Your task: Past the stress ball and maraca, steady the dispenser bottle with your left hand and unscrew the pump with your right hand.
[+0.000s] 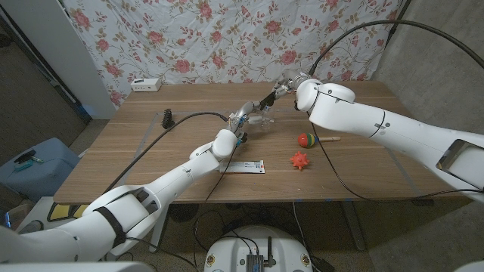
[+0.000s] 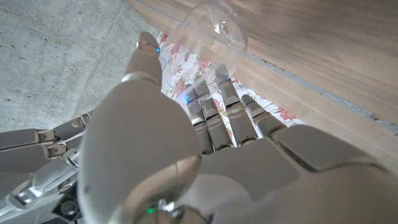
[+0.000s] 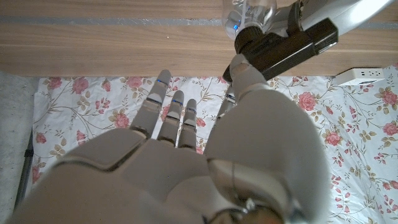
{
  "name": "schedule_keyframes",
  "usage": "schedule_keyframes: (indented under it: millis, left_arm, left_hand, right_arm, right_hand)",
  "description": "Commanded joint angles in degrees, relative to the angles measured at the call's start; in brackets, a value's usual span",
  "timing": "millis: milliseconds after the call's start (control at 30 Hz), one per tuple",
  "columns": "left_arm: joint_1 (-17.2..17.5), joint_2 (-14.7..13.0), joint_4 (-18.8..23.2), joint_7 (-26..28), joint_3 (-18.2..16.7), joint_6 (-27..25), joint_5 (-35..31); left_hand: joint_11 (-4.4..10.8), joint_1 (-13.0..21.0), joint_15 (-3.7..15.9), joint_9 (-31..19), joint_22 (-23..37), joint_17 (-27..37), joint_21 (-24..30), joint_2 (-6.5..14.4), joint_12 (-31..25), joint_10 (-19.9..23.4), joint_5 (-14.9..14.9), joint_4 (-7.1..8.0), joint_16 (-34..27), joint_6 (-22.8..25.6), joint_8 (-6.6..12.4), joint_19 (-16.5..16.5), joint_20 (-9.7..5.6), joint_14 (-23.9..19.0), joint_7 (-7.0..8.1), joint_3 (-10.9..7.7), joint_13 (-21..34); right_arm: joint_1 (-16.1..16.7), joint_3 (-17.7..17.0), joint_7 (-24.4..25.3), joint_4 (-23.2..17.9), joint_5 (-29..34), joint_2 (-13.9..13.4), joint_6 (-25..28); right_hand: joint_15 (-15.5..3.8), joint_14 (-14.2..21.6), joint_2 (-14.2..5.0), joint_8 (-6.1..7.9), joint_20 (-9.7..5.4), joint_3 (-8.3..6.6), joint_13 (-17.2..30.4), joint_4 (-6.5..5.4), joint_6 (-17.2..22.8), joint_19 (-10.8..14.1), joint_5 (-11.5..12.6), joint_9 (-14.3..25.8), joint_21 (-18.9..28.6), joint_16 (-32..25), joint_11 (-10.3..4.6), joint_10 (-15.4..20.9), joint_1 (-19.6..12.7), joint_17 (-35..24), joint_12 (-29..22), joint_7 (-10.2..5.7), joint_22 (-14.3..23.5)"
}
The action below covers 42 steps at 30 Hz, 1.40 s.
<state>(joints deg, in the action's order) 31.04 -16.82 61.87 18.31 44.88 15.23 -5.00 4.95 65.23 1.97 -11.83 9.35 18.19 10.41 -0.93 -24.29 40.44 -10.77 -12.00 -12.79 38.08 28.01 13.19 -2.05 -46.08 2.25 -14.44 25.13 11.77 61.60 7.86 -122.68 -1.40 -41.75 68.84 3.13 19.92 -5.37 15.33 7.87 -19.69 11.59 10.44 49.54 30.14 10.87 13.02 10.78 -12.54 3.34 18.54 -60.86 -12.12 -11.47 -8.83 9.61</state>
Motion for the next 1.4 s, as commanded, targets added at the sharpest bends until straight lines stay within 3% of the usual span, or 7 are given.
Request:
schedule_keyframes:
  millis: [33, 333, 467, 767, 1400]
  left_arm:
    - [-0.5, 0.3, -0.9, -0.2, 0.1, 0.6, 0.3]
    - [-0.7, 0.5, -1.6, -0.2, 0.1, 1.4, 0.4]
    - [-0.5, 0.5, -1.3, -0.1, 0.1, 0.9, 0.5]
    - [-0.6, 0.6, -1.7, -0.3, 0.0, 1.1, 0.8]
    - [-1.0, 1.3, -3.4, 0.2, 0.1, 1.8, 1.1]
  left_hand:
    - [3.15, -4.9, 8.35, -0.3, 0.0, 0.2, 0.0, 7.5, -0.3, 3.7, -0.3, 3.58, -0.4, 5.6, 0.49, 0.4, -4.27, -3.7, 1.1, -4.25, 4.9]
    - [3.26, -4.8, 8.33, -0.3, 0.0, 0.1, 0.0, 7.4, -0.3, 3.7, -0.3, 3.47, -0.4, 5.6, 0.46, 0.4, -4.25, -3.8, 1.13, -4.31, 4.9]
    - [3.19, -4.9, 8.31, -0.3, 0.0, 0.2, 0.0, 7.4, -0.2, 3.8, -0.3, 3.51, -0.4, 5.7, 0.51, 0.4, -4.24, -3.7, 1.16, -4.29, 4.9]
    - [3.22, -4.9, 8.36, -0.3, 0.0, 0.2, 0.0, 7.4, -0.2, 3.8, -0.3, 3.46, -0.4, 5.7, 0.48, 0.4, -4.23, -3.7, 1.09, -4.32, 4.9]
    - [3.13, -4.9, 8.41, -0.3, 0.0, 0.1, 0.0, 7.3, -0.2, 3.8, -0.3, 3.38, -0.4, 5.7, 0.47, 0.5, -4.22, -3.8, 1.13, -4.38, 5.0]
  right_arm:
    - [3.0, -3.2, -0.3, 0.6, 1.6, 0.4, -2.5]
    - [2.6, -2.9, -1.4, 1.3, 2.9, 1.0, -2.1]
    - [2.4, -2.9, -1.8, 1.6, 3.3, 1.2, -1.6]
    - [2.0, -3.0, -2.7, 2.0, 3.6, 1.1, -1.1]
    - [2.9, -4.8, -0.5, 1.6, 4.2, 0.9, 1.5]
  right_hand:
    - [-1.03, 0.2, 0.08, 0.2, -0.61, -0.53, 0.1, -0.33, 0.2, 0.1, -0.1, 0.1, 0.1, -0.5, -1.09, 0.6, -0.7, -0.2, -0.3, -1.02, 0.1]
    - [-1.43, 0.2, 0.03, -0.43, -0.84, -0.44, 0.1, -0.59, -1.0, 0.0, -0.1, 0.0, 0.1, -0.7, -1.33, 0.6, -0.8, -0.4, -0.3, -1.22, 0.1]
    - [-1.43, 0.1, -0.01, -2.25, -0.77, -0.26, 0.1, -0.83, -4.7, -0.2, -0.2, -0.3, 0.1, -0.9, -1.6, 0.5, -1.0, -0.6, -0.2, -2.03, 0.1]
    - [-1.32, -0.6, 0.08, -3.92, -0.55, 0.19, 0.2, -1.13, -8.5, -1.1, -0.3, -0.5, -0.1, -0.9, -1.71, -0.1, -0.9, -0.8, 0.0, -3.34, 0.2]
    - [-1.52, -0.9, -0.27, -4.42, -0.63, 0.34, 0.2, -1.23, -10.4, -1.4, -0.3, -0.6, 0.0, -1.0, -2.6, 0.4, -1.2, -0.9, -0.2, -3.07, 0.2]
